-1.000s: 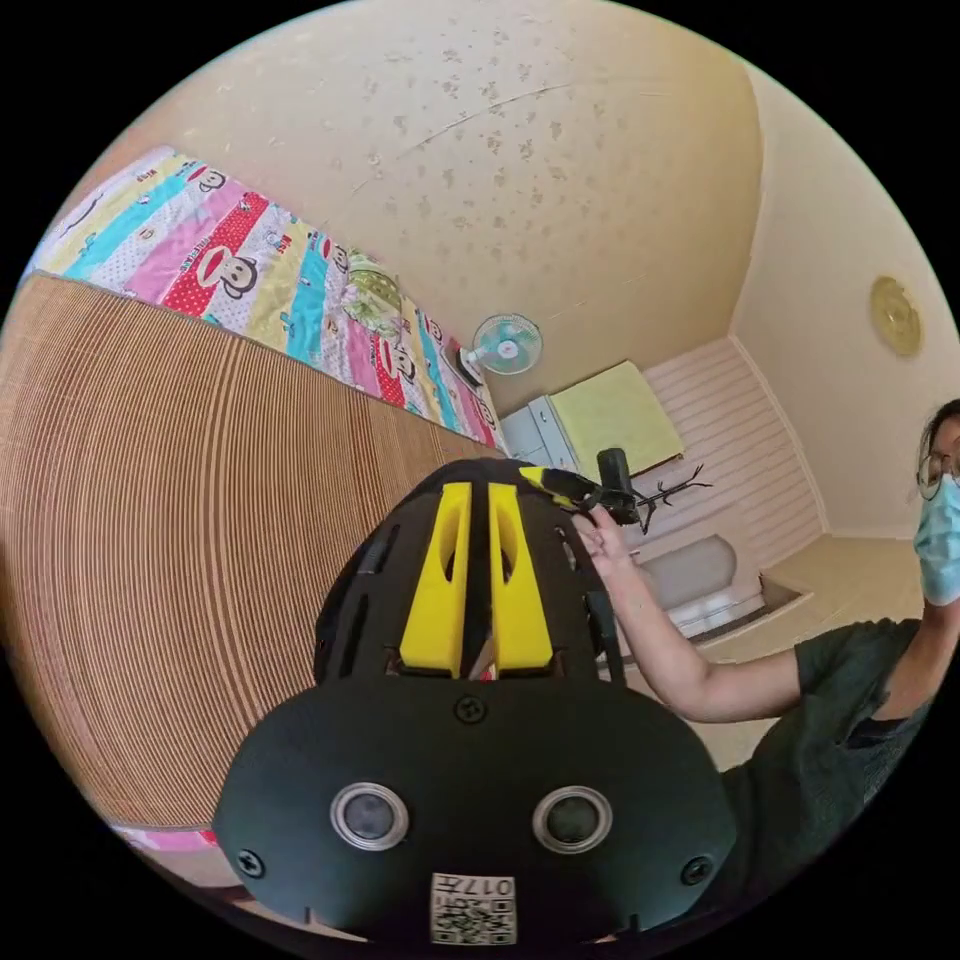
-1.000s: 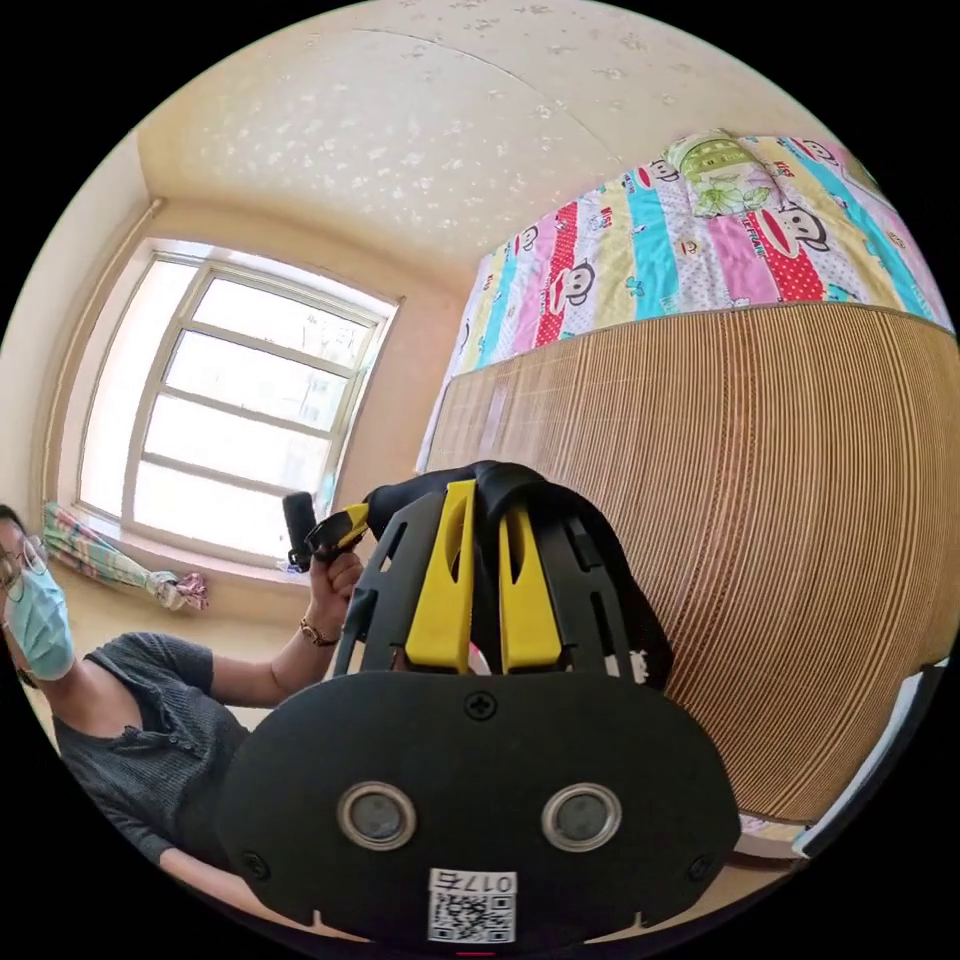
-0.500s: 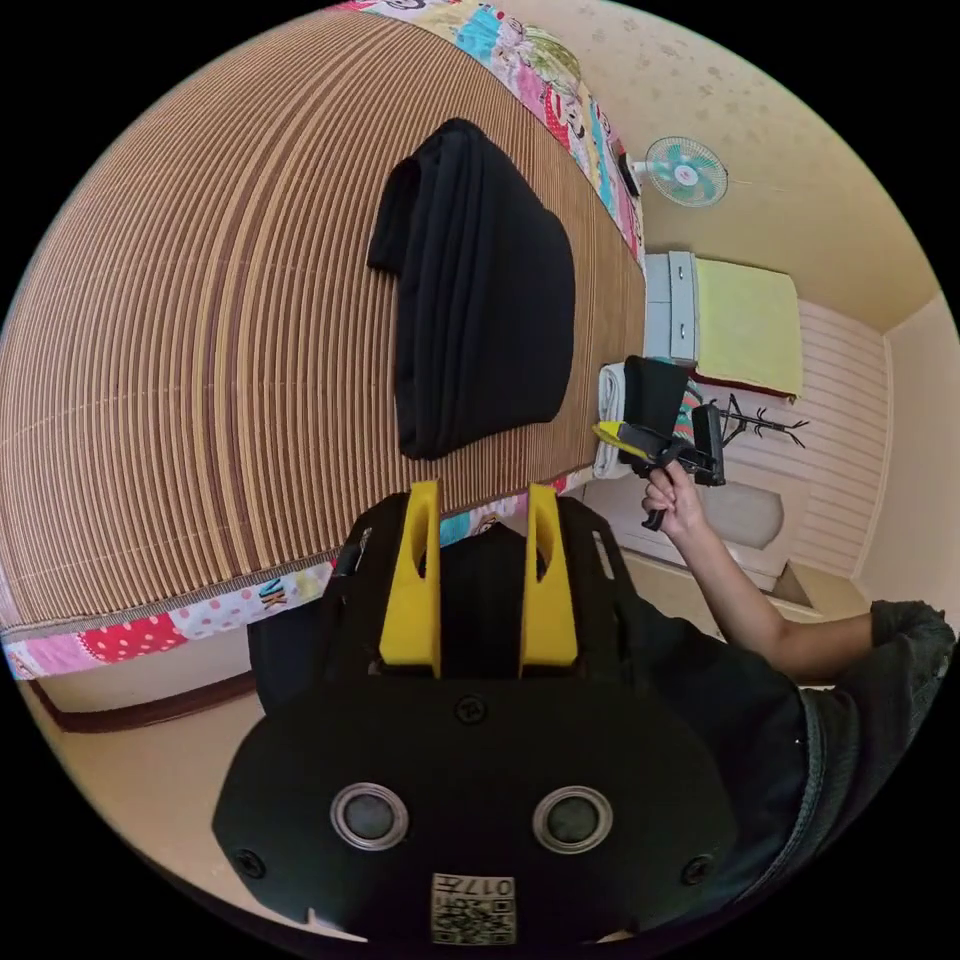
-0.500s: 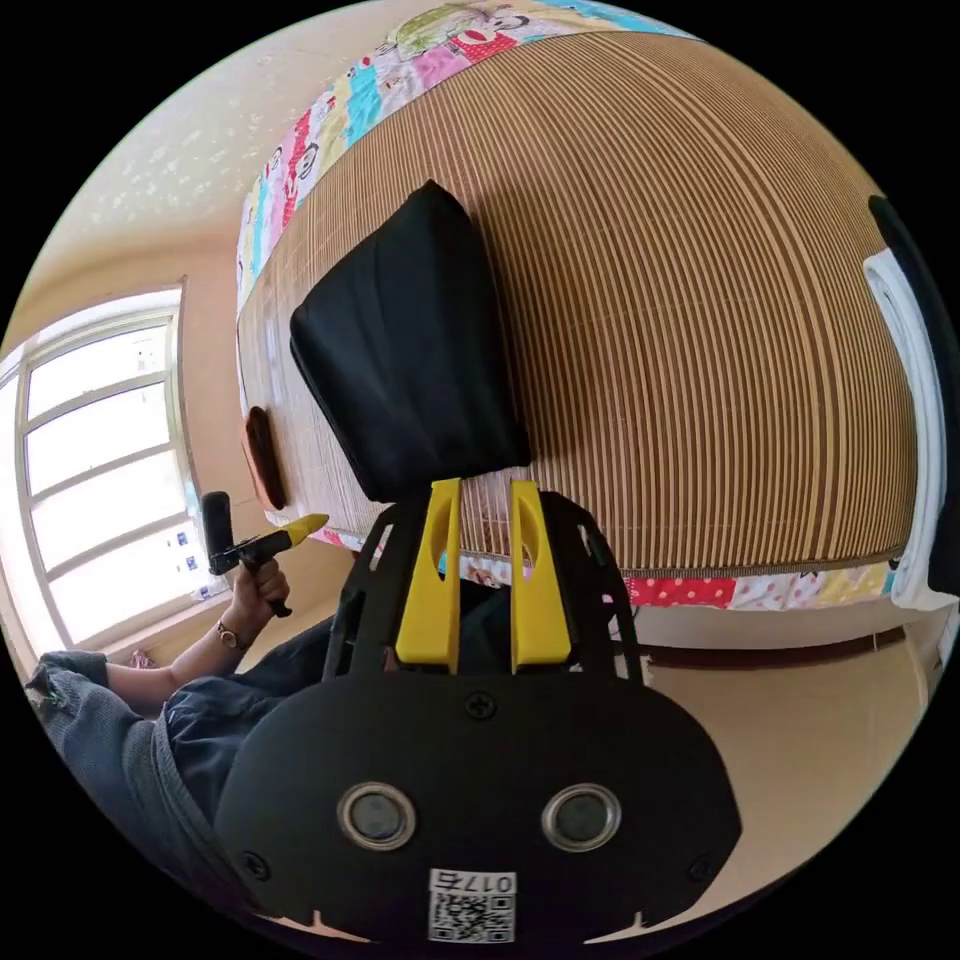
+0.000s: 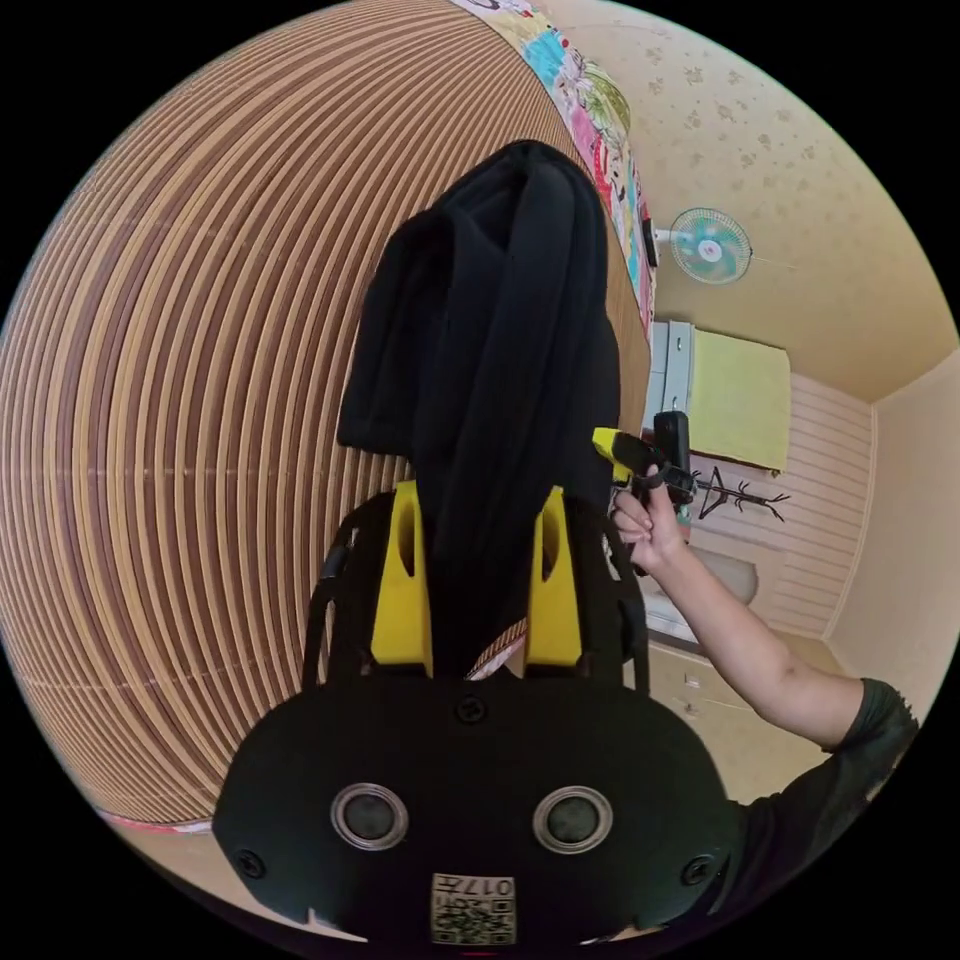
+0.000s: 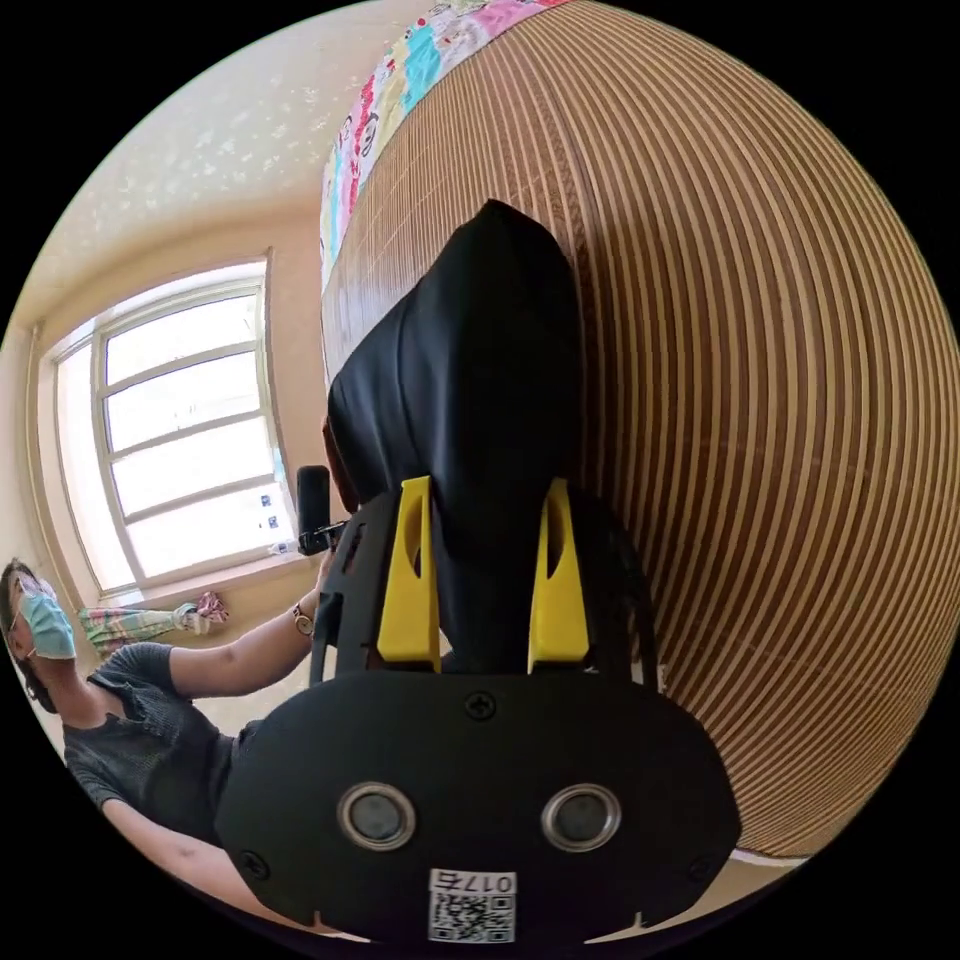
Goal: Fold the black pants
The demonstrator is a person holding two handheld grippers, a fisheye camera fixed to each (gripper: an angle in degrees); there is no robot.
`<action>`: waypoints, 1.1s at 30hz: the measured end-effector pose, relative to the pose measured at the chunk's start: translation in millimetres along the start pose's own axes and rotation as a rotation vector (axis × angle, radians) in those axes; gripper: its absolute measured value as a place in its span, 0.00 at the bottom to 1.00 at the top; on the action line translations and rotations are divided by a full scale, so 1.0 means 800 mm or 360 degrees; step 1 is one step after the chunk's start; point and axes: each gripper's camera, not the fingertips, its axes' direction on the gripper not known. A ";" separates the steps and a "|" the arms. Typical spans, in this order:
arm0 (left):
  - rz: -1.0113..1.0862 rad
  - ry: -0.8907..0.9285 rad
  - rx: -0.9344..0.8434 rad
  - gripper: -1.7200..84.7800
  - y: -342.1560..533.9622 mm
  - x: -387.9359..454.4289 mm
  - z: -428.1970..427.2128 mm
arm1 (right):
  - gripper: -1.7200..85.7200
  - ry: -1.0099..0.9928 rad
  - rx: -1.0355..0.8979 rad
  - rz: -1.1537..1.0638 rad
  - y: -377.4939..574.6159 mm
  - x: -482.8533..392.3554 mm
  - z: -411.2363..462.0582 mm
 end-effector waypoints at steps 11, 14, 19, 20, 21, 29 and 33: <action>-0.0071 -0.0156 -0.0084 0.13 0.115 -0.105 -0.115 | 0.09 -0.0041 -0.0536 -0.0298 0.100 -0.158 0.165; -0.0123 -0.0211 0.0105 0.13 0.164 -0.143 -0.227 | 0.09 -0.0184 -0.0593 -0.0414 0.100 -0.248 0.251; -0.0098 -0.0565 0.0361 0.14 0.180 -0.161 -0.419 | 0.09 -0.0404 -0.0494 -0.0558 0.073 -0.434 0.404; -0.0106 -0.0670 0.0419 0.16 0.171 -0.168 -0.461 | 0.09 -0.0407 -0.0460 -0.0548 0.066 -0.453 0.421; -0.0150 -0.0766 0.0498 0.18 0.161 -0.182 -0.497 | 0.10 -0.0396 -0.0394 -0.0530 0.054 -0.483 0.452; -0.0836 -0.0926 0.0832 0.17 0.104 -0.402 -0.415 | 0.04 0.0295 -0.0291 -0.0475 0.025 -0.476 0.537; -0.1098 -0.0773 0.1046 0.15 0.153 -0.455 -0.245 | 0.03 0.0578 -0.0444 -0.0526 0.075 -0.376 0.443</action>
